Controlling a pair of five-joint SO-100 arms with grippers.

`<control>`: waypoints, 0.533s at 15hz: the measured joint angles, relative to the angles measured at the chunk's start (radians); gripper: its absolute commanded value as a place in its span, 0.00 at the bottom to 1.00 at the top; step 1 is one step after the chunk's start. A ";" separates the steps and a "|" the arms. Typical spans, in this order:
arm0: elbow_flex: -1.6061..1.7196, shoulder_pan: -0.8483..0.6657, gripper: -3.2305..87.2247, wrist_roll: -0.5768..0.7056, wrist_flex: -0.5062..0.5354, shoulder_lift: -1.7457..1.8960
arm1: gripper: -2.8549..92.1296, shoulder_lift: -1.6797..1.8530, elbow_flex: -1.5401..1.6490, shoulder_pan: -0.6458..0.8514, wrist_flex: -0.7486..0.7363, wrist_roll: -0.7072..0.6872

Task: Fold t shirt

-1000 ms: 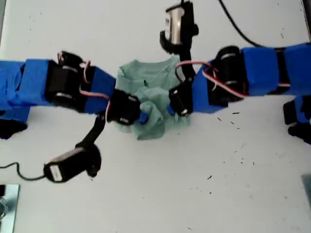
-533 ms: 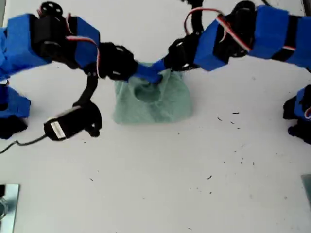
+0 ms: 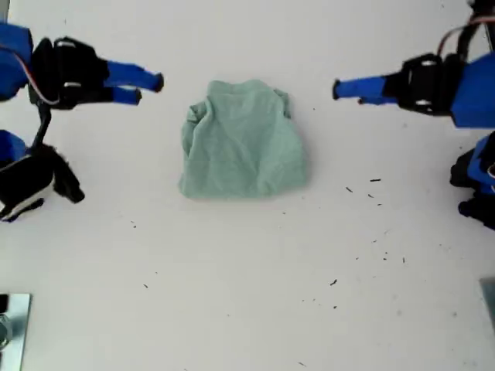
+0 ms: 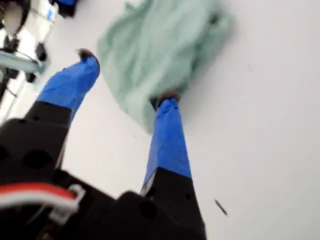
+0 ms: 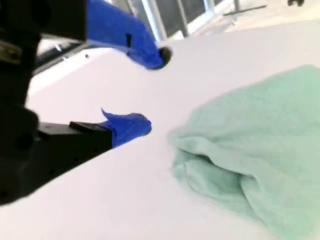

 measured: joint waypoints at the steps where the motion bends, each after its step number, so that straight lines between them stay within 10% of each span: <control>1: 0.196 0.072 0.03 -0.060 -0.074 0.167 | 0.10 0.215 0.158 -0.043 0.083 0.052; 8: 0.900 0.397 0.06 -0.477 -0.051 0.925 | 0.07 0.439 0.563 -0.299 0.224 0.290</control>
